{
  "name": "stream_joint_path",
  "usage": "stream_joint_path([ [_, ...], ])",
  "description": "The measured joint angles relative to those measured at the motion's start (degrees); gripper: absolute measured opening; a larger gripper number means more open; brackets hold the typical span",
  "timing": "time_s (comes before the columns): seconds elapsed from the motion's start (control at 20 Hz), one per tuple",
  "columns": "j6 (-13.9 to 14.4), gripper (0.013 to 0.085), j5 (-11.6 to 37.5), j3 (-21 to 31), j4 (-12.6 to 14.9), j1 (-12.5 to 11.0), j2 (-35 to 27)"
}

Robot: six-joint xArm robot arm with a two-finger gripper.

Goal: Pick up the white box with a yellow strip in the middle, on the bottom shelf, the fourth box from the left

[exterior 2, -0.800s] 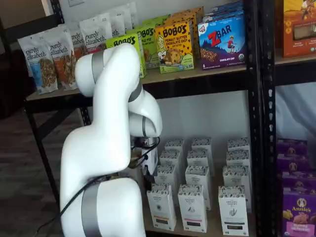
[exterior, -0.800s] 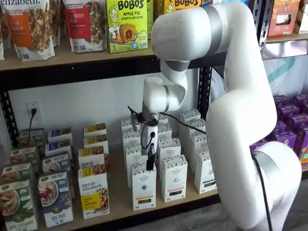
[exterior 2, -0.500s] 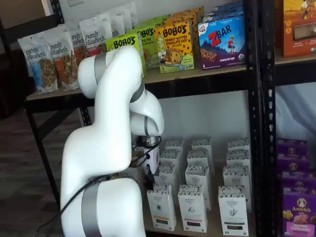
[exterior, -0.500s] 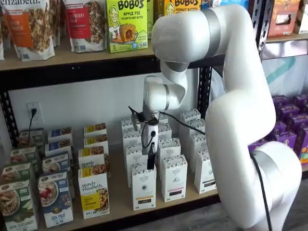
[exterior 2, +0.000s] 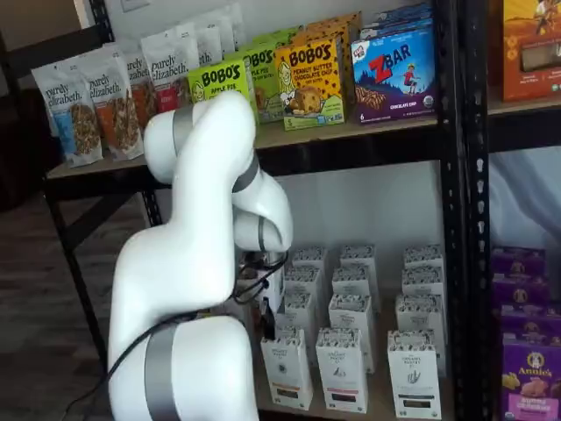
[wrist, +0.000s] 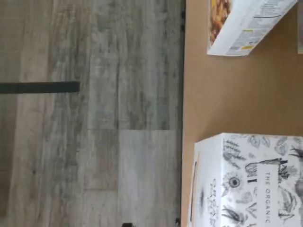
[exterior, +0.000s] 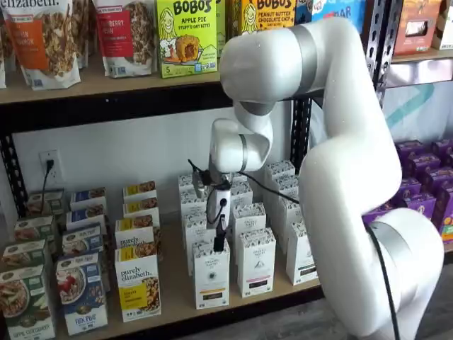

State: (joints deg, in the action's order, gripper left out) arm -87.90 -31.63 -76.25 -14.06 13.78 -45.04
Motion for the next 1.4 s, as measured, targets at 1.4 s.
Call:
stream_joint_path([
  [1.4,2.05,0.0850,0.95,-12.45,3.19,-0.72,-12.33],
])
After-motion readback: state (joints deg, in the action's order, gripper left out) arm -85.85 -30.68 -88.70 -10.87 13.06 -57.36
